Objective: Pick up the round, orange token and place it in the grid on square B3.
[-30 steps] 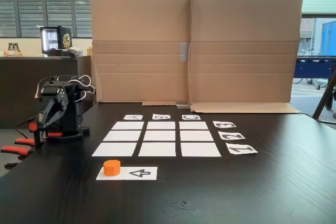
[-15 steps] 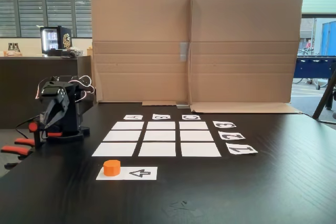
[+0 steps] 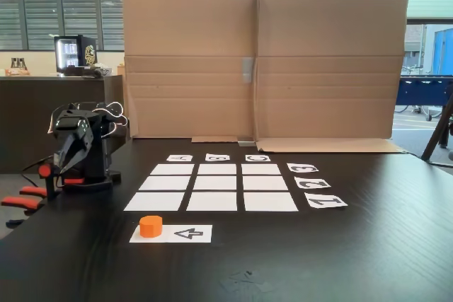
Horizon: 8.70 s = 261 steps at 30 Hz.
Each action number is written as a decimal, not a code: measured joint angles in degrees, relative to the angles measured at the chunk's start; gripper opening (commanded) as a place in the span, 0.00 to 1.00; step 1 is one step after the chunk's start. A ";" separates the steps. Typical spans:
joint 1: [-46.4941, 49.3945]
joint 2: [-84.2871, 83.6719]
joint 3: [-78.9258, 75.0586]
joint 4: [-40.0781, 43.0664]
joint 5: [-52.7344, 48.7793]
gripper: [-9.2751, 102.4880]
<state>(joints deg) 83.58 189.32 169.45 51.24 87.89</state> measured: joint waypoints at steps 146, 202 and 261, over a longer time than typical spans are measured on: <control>-46.49 -103.80 -96.50 32.52 -22.24 0.07; -110.39 -117.95 -85.17 26.54 0.44 0.07; -30.41 0.26 -10.72 0.09 -0.62 0.08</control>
<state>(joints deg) 53.17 189.58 158.73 51.33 87.28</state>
